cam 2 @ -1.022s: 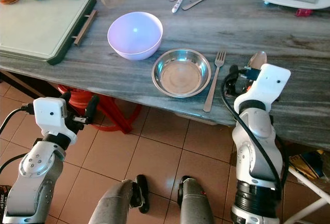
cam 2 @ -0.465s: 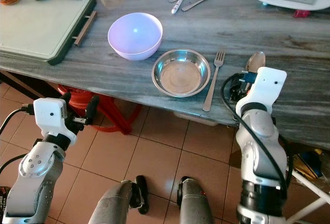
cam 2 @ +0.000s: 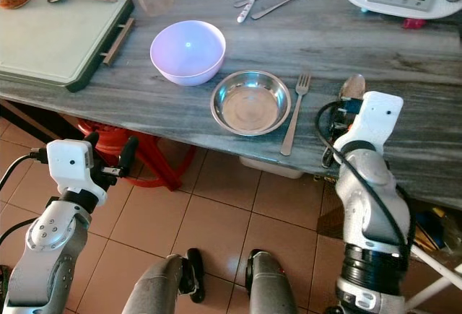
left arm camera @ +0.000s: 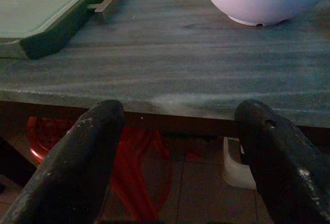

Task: Setting the table

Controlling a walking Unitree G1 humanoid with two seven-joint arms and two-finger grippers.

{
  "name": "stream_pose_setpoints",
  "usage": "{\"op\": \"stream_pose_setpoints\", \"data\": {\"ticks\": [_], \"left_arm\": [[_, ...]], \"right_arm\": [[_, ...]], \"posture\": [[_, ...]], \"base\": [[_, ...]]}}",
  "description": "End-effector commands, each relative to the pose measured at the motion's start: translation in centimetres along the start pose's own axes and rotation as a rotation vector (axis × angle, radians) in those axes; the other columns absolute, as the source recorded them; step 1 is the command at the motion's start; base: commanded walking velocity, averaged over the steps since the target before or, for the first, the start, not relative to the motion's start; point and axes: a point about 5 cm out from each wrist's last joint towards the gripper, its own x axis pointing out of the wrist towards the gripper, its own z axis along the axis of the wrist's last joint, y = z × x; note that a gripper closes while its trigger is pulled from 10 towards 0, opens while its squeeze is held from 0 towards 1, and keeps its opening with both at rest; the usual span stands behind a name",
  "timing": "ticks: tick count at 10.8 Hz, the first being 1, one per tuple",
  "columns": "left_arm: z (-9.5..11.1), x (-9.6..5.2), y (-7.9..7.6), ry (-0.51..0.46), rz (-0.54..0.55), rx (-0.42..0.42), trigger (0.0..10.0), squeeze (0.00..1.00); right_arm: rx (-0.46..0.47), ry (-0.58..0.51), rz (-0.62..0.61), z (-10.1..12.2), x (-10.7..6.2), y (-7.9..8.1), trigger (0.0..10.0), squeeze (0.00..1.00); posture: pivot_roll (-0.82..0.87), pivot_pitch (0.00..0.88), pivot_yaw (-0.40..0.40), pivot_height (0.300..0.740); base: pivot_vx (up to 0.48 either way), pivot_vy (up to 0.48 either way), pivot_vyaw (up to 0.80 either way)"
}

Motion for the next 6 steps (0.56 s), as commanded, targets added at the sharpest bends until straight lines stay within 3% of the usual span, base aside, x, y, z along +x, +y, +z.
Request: {"op": "stream_pose_setpoints", "data": {"ticks": [1, 6], "left_arm": [[0.0, -0.4, 0.4, 0.011, 0.012, 0.015, 10.0, 0.00], [-0.1, -0.6, 0.2, 0.017, 0.002, 0.006, 10.0, 0.00]], "right_arm": [[0.042, 0.161, 0.058, -3.1, -0.1, 1.0, 0.0, 0.00], [0.014, 0.238, 0.113, -4.4, -0.2, 1.4, 0.0, 0.00]], "posture": [[0.00, 0.266, 0.083, 0.740], [0.00, 0.271, 0.078, 0.740]], "base": [[0.000, 0.000, 0.00], [0.000, 0.000, 0.00]]}}
